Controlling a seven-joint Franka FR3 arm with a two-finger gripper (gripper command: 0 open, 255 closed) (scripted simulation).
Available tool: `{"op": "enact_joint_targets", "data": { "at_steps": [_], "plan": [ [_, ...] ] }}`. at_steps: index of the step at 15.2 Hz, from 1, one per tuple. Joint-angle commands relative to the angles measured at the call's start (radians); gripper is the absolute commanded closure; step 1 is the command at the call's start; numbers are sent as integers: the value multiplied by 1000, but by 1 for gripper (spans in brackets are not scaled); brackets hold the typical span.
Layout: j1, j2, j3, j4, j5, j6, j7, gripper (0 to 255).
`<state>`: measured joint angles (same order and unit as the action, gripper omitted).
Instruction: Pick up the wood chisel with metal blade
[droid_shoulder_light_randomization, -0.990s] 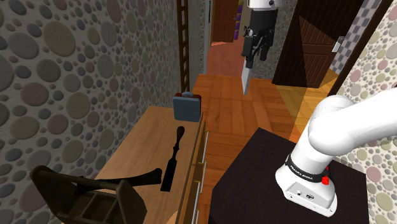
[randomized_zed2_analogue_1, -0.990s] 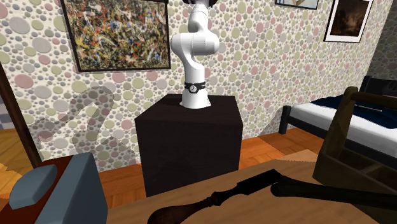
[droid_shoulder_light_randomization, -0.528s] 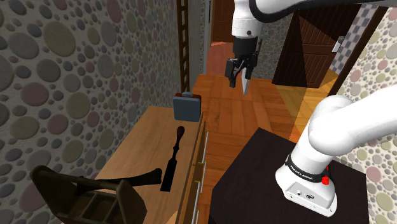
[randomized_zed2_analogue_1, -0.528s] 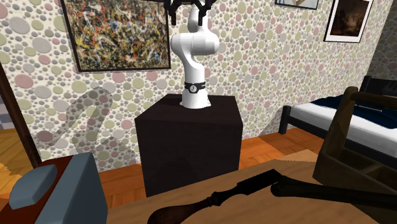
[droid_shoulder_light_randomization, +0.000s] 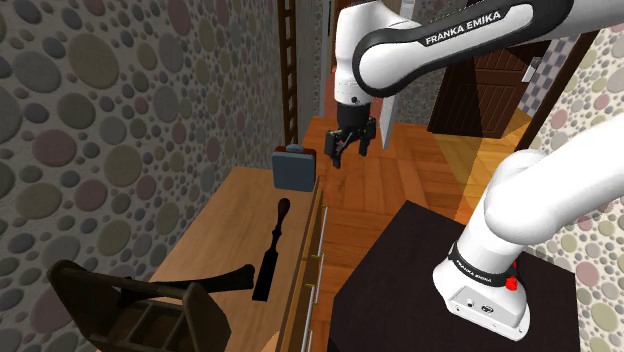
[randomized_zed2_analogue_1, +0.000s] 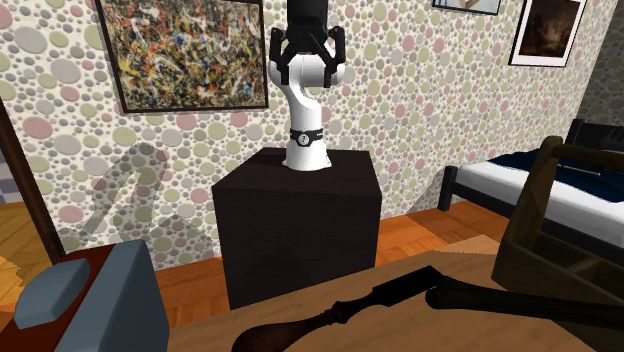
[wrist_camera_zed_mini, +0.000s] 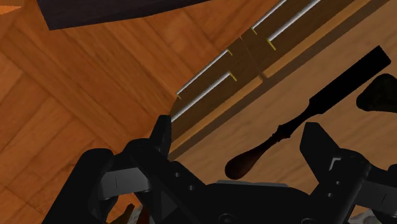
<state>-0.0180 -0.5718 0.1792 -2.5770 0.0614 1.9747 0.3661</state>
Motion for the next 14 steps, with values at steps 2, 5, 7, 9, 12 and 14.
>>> {"op": "enact_joint_targets", "data": {
  "at_steps": [2, 5, 7, 9, 12, 14],
  "plan": [
    [-4, 95, 33, -14, 8, 118, 54, 0],
    [-12, 205, 65, -12, 3, 232, 111, 0],
    [-20, 284, 86, -2, -8, 305, 152, 0],
    [-29, 367, 104, 15, -29, 374, 198, 0],
    [-40, 498, 125, 52, -78, 469, 278, 0],
    [-44, 586, 131, 85, -124, 524, 338, 0]
  ]
}}
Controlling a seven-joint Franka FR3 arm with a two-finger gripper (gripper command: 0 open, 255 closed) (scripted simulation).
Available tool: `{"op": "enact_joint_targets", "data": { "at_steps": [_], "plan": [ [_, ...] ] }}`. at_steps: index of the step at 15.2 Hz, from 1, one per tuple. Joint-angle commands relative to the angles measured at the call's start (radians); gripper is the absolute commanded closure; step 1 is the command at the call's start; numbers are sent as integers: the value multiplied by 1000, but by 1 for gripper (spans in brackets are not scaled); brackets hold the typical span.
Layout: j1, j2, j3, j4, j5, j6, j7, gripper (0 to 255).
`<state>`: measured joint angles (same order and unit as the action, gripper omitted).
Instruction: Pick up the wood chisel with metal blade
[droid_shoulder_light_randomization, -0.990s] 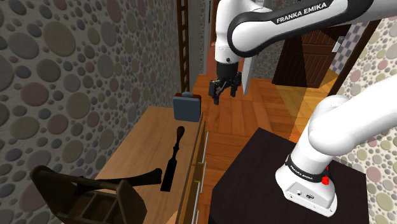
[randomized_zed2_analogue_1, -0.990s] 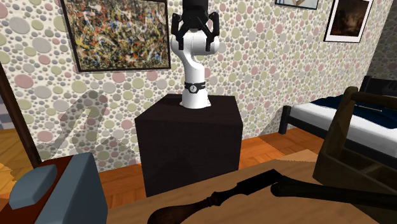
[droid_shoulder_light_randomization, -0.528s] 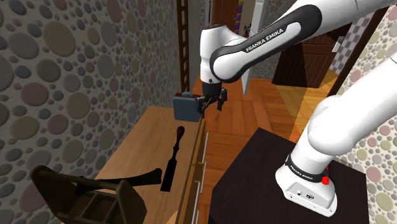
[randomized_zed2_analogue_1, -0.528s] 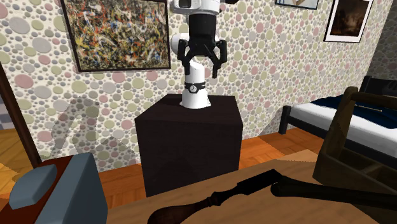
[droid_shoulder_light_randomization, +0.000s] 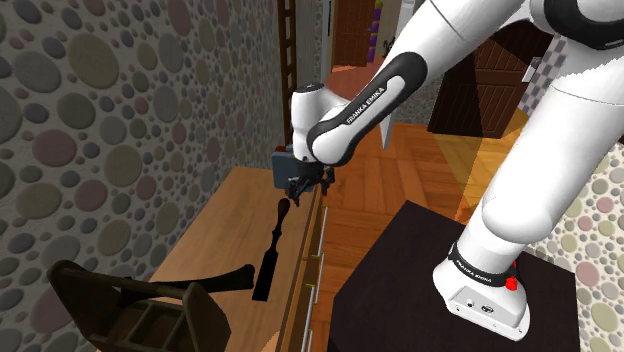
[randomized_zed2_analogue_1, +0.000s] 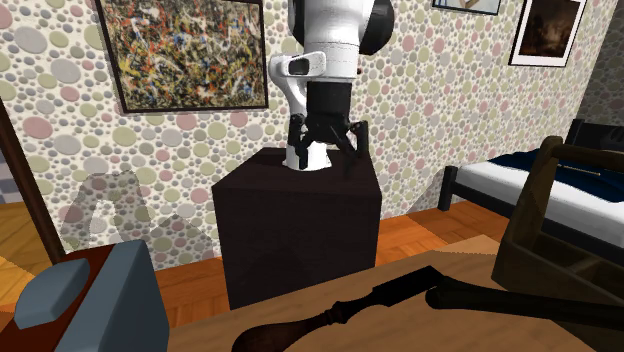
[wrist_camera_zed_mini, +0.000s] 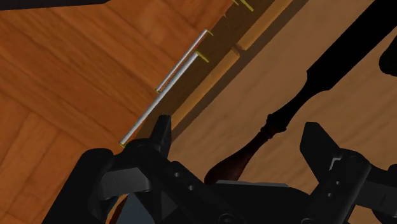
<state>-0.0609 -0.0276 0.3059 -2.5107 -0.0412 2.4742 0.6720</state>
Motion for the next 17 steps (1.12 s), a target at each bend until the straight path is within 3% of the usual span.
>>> {"op": "enact_joint_targets", "data": {
  "at_steps": [1, 9, 17],
  "plan": [
    [0, 87, 4, 38, -47, 50, 63, 0],
    [75, 431, -74, 240, -230, 189, 287, 0],
    [157, 707, -154, 472, -280, 248, 390, 0]
  ]
}}
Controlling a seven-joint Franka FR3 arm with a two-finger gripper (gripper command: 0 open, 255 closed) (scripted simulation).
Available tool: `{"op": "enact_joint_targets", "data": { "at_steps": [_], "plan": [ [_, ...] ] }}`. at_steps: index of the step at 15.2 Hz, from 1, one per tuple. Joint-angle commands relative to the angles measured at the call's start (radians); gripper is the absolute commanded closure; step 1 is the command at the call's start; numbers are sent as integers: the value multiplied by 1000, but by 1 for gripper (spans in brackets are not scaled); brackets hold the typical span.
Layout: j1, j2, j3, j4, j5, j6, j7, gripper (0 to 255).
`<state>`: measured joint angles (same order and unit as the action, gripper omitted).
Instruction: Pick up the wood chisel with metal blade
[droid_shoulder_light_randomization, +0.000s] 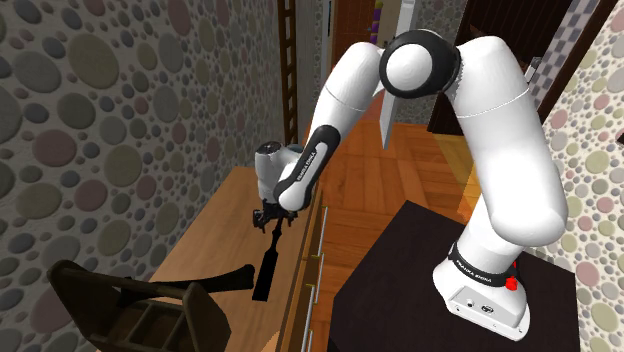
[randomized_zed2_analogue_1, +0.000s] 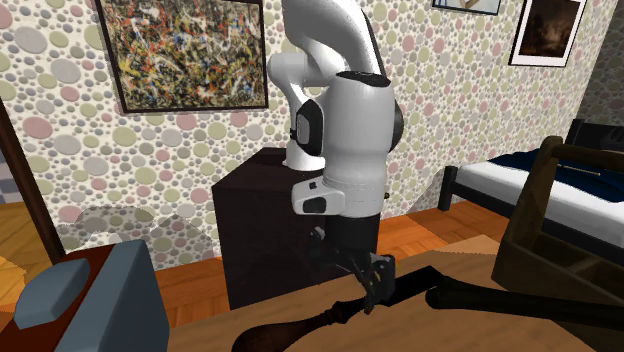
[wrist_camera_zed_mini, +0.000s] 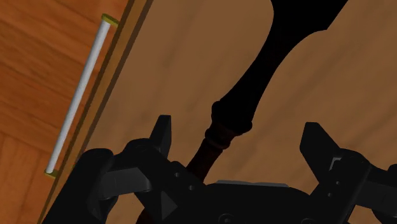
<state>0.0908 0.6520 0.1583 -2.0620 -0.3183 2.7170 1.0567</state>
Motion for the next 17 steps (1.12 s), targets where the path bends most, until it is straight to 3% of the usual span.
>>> {"op": "enact_joint_targets", "data": {
  "at_steps": [1, 8, 9, 17],
  "plan": [
    [9, 40, -11, 28, -6, 13, 8, 0],
    [26, 113, -33, 61, -21, 55, 21, 0],
    [27, 114, -34, 59, -22, 57, 22, 255],
    [35, 120, -38, 56, -24, 67, 30, 255]
  ]
}}
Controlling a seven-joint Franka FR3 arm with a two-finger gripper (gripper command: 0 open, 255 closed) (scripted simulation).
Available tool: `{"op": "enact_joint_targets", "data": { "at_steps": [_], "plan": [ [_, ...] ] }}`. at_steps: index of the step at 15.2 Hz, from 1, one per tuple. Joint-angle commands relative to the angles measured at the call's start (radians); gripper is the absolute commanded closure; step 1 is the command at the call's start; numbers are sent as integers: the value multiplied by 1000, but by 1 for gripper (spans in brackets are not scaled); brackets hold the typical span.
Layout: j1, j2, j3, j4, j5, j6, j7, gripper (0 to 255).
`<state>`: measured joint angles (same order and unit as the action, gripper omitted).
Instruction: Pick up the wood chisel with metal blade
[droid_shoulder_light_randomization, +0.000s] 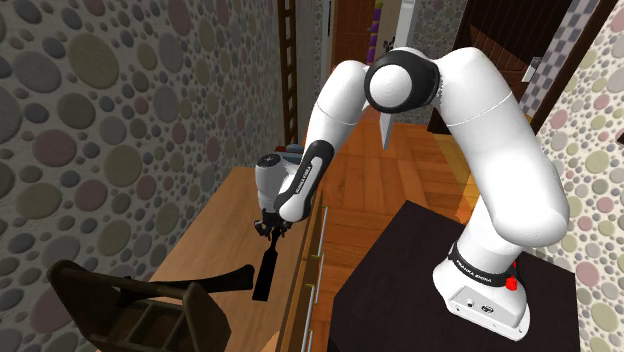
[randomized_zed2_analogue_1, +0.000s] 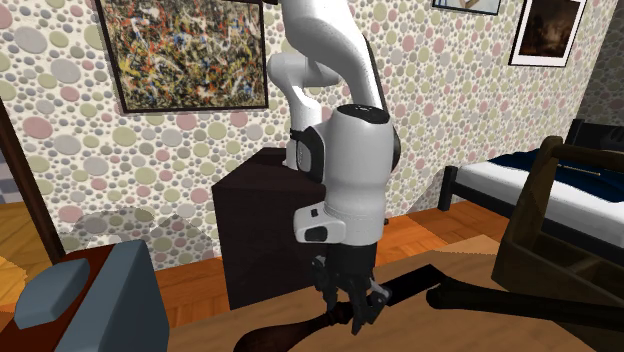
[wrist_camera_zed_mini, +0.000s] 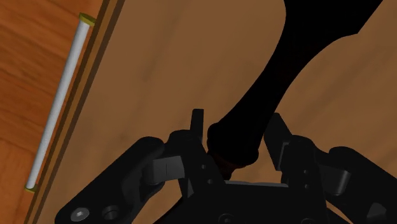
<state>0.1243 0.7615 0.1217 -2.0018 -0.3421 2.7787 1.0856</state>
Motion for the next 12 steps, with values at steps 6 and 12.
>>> {"op": "enact_joint_targets", "data": {
  "at_steps": [6, 12],
  "plan": [
    [-23, -62, 23, -29, 16, -44, -19, 255],
    [-42, -138, 48, -58, 35, -92, -36, 255]
  ]
}}
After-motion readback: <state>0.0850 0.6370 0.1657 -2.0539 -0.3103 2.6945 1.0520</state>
